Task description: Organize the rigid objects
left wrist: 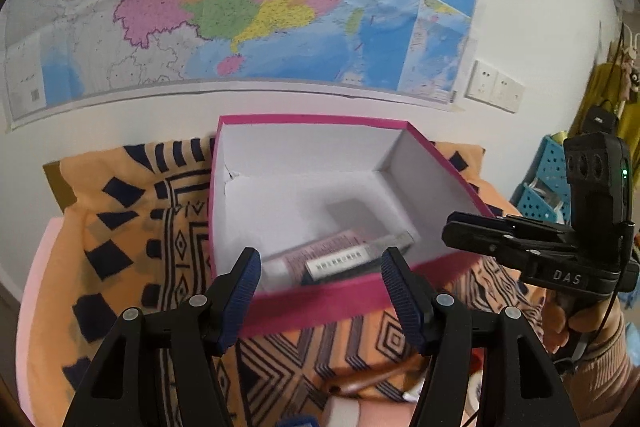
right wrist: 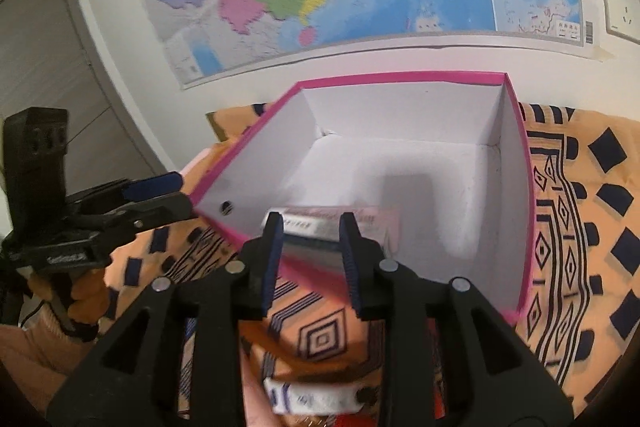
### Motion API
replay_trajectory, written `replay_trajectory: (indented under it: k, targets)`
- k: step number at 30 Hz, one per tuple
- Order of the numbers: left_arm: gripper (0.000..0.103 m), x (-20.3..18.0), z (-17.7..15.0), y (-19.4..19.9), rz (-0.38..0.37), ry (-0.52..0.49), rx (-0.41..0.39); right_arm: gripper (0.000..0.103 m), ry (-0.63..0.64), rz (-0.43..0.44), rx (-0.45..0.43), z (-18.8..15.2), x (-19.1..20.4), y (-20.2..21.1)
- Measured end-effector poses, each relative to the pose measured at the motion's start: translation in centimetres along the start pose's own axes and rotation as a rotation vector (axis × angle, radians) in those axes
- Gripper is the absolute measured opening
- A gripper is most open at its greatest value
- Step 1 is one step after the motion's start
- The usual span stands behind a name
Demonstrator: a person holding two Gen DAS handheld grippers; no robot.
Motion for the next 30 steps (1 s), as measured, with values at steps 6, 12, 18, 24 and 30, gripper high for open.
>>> replay_trajectory:
  k: [6, 12, 18, 24, 30]
  targets:
    - [0.064, 0.1, -3.2, 0.7, 0.0, 0.014, 0.029, 0.034, 0.015, 0.032, 0.019, -3.1, 1.2, 1.1]
    - [0.064, 1.1, -7.0, 1.0, -0.002, 0.063, 0.083, 0.034, 0.051, 0.029, 0.048, -6.3, 2.7, 1.6]
    - [0.064, 1.7, -10.0, 1.6, -0.008, 0.108, 0.117, 0.034, 0.053, 0.072, 0.112, -9.0, 3.6, 0.5]
    - [0.064, 1.4, -12.6, 1.8, -0.016, 0.11, 0.167, 0.034, 0.054, 0.118, 0.162, -10.6, 4.8, -1.0]
    - [0.064, -0.1, -14.7, 1.3, -0.012, 0.072, 0.226, 0.034, 0.053, 0.139, 0.177, -11.0, 5.4, -1.8]
Point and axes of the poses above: each gripper's, at about its wrist camera, not at the fingertips, and y roughly against the way its jaws point, x to its left, z to its top, the point moved 2 cm from there along -y, roughly the way its jaws point, and after that the axes turned 9 degrees about x, right-handed, at the moved point
